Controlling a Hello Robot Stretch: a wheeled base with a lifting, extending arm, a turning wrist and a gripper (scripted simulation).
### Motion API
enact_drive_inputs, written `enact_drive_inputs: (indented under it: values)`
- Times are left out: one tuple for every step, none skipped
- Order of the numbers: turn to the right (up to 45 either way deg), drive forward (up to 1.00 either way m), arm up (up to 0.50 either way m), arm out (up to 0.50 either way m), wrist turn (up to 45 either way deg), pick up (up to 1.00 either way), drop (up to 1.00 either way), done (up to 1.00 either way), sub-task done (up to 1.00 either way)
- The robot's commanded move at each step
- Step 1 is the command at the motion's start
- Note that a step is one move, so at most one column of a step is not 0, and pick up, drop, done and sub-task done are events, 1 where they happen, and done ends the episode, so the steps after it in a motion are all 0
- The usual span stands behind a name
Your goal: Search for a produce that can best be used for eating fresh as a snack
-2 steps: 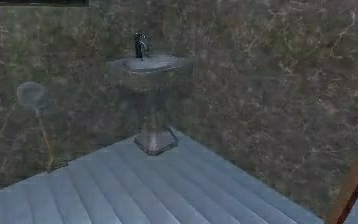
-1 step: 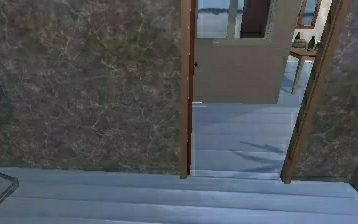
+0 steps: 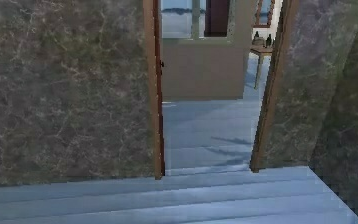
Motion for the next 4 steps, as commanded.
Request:
enact_drive_inputs:
  values:
    - [0.0,0.15,0.0,0.0,0.0,0.0,0.0,0.0,0.0]
    - [12.0,0.0,0.0,0.0,0.0,0.0,0.0,0.0,0.0]
    - [0.0,1.0,0.0,0.0,0.0,0.0,0.0,0.0,0.0]
    - [0.0,0.75,0.0,0.0,0.0,0.0,0.0,0.0,0.0]
